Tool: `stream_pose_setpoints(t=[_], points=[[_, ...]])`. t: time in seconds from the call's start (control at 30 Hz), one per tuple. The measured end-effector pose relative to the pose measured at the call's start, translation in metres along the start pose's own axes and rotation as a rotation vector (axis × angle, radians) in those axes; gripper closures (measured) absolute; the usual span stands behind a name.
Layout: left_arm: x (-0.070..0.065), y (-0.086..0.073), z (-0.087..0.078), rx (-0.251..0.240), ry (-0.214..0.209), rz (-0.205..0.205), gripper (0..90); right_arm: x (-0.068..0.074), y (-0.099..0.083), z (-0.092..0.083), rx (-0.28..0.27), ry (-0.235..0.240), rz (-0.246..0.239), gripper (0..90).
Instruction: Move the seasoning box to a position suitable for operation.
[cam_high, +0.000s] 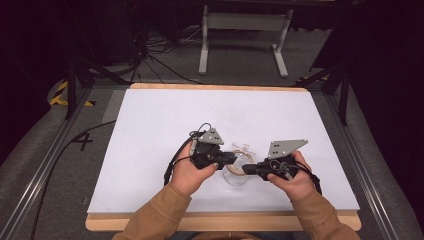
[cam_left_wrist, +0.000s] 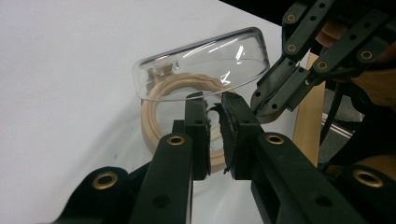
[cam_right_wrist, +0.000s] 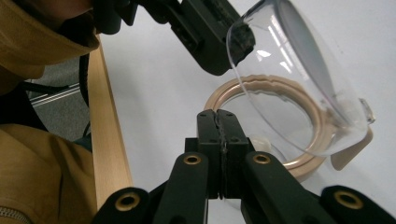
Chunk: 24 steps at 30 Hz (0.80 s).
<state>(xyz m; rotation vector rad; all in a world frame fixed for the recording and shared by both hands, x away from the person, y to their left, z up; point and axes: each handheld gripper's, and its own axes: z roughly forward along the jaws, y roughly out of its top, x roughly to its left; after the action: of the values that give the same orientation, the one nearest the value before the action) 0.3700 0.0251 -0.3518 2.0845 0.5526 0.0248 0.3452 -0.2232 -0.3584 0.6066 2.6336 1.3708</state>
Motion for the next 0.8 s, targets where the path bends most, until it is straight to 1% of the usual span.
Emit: stream_pose_setpoints(t=[0.07,0.1,0.17,0.27,0.33,0.4,0.43,0.53,0.67,0.77,0.8], points=[[0.0,0.0,0.0,-0.001,0.004,0.003,80.7,-0.001,0.0,0.0,-0.004,-0.003,0.0,90.0],[0.0,0.0,-0.001,0.005,0.003,0.003,80.6,-0.002,0.0,-0.001,-0.019,-0.002,0.005,90.0],[0.0,-0.001,-0.001,0.01,0.004,0.004,80.5,-0.003,0.0,-0.001,-0.025,0.0,0.003,90.0],[-0.001,-0.002,-0.002,0.002,0.006,-0.002,80.2,-0.004,0.0,-0.001,-0.037,-0.007,0.004,90.0],[0.0,-0.002,-0.003,0.003,0.01,0.001,80.0,-0.005,0.001,-0.002,-0.044,-0.011,0.005,90.0],[-0.001,-0.003,-0.006,0.017,0.013,-0.002,79.8,-0.007,0.002,-0.003,-0.053,-0.013,0.003,90.0],[0.0,-0.004,-0.007,0.011,0.015,0.0,79.8,-0.007,0.002,-0.004,-0.059,-0.013,0.003,90.0],[0.0,-0.006,-0.014,0.018,0.036,-0.001,78.8,-0.009,0.004,-0.006,-0.078,-0.022,0.001,90.0],[0.005,-0.011,-0.026,0.043,0.067,-0.005,77.8,-0.013,0.005,-0.009,-0.106,-0.04,0.006,90.0],[0.012,-0.015,-0.041,0.063,0.098,-0.029,76.7,-0.018,0.005,-0.012,-0.123,-0.052,0.015,90.0],[0.015,-0.017,-0.045,0.061,0.107,-0.033,76.4,-0.019,0.004,-0.013,-0.127,-0.055,0.015,90.0]])
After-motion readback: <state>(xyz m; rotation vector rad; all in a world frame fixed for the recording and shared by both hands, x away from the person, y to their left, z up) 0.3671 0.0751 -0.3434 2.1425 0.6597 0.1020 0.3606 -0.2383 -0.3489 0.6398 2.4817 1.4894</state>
